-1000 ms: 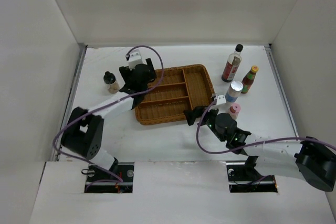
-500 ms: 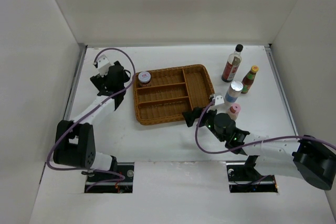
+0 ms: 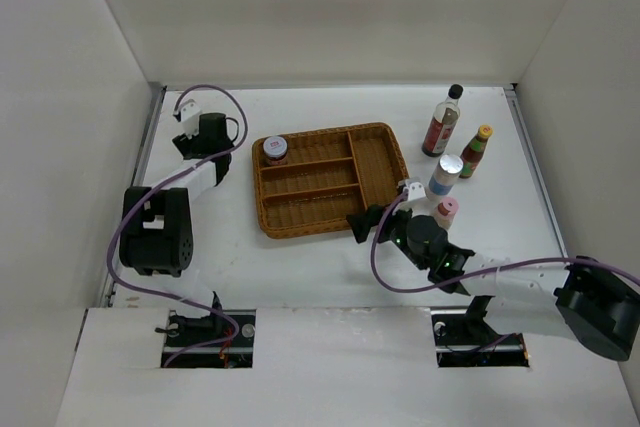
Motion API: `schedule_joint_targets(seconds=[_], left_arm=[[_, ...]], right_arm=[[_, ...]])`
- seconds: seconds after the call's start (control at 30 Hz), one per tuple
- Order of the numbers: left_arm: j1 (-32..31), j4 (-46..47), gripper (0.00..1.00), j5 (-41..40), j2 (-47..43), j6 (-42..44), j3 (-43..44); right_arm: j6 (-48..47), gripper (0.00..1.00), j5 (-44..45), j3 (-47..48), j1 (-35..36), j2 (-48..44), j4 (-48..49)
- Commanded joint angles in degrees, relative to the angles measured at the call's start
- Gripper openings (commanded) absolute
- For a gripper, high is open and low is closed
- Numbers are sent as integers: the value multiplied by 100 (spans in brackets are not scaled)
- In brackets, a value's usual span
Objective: Organize the condiment bottles
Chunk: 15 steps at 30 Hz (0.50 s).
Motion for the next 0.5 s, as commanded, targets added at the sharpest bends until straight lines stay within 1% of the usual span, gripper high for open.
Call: schedule_joint_targets(seconds=[0.0,0.07,0.1,0.13,0.23,0.33,0.4,0.47], left_arm=[[107,204,62,150,-20,8,155],[107,239,47,124,-151,-18,76],[107,309,43,80,-300,-27,6],[63,396,41,28,-493,-36,-56],[-209,398,40,-157,-1248,26,-66],[-621,441,39,-175,-1969,140,31],[-999,450,39,-166,-2243,210,206],[-1359,424,39,-105,-2297,237,434]], right_arm=[[73,100,-100,110,-92,13,279],[81,100,-109,110,-153,-4,244],[81,100,-109,101,-136,-31,244],[81,100,-100,83,-136,-66,287],[90,100,-100,39,-162,-66,340],[99,100,-48,13,-171,-197,323],[99,100,-13,-66,-180,-329,367],[108,100,75,-127,-259,-374,419]])
